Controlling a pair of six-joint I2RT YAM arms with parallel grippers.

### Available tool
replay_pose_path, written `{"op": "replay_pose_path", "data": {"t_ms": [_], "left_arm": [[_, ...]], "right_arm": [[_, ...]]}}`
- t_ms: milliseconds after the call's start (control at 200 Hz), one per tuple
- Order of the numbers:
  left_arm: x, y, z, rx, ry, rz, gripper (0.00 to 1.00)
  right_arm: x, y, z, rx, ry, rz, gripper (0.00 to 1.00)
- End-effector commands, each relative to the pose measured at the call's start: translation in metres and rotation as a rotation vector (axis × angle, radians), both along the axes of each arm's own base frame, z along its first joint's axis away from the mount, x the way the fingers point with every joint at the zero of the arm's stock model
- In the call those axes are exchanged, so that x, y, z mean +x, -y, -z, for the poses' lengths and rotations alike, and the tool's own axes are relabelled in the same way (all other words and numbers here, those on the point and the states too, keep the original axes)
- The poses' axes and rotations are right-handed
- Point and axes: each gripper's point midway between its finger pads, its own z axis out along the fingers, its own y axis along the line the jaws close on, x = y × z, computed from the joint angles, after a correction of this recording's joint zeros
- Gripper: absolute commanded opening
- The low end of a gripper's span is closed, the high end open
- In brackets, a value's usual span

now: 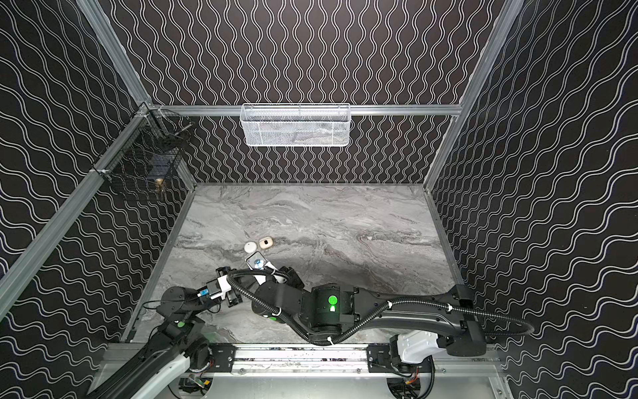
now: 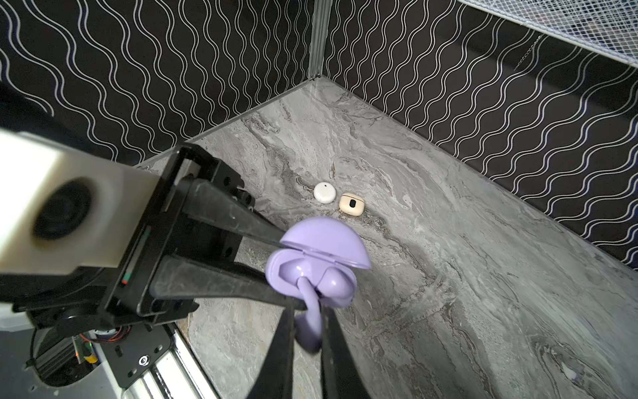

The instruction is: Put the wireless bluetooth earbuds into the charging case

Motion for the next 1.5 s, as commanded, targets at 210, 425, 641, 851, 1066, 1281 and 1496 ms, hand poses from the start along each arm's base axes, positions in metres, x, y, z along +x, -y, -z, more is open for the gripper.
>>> {"op": "replay_pose_path", "data": {"t_ms": [210,425,641,851,1066,1281,1496], "left_arm": [[-0.005,0.003,-0.001,0.006,0.081,-0.005,0.0],[-0.004,0.007,0.003,0.021,0.092,-0.03,0.0],[-0.002,0.007,0.003,0.027,0.098,-0.051,0.0],[-0.003,0.009,0.003,0.034,0.102,-0.044,0.0],[-0.002,0.01,0.004,0.039,0.099,-0.054,0.0],[0.0,0.01,0.004,0.042,0.097,-0.06,0.0],[0.0,0.011,0.003,0.045,0.098,-0.06,0.0]], "right_arm": [[0.008,0.001,0.001,-0.043,-0.061,0.048,0.0],[0.013,-0.002,0.008,-0.046,-0.103,0.053,0.0],[0.014,0.007,0.01,-0.045,-0.113,0.069,0.0],[0.015,0.011,0.016,-0.056,-0.118,0.077,0.0],[0.015,0.014,0.016,-0.063,-0.12,0.089,0.0],[0.015,0.018,0.016,-0.057,-0.122,0.09,0.0],[0.014,0.018,0.02,-0.069,-0.125,0.086,0.0]]}}
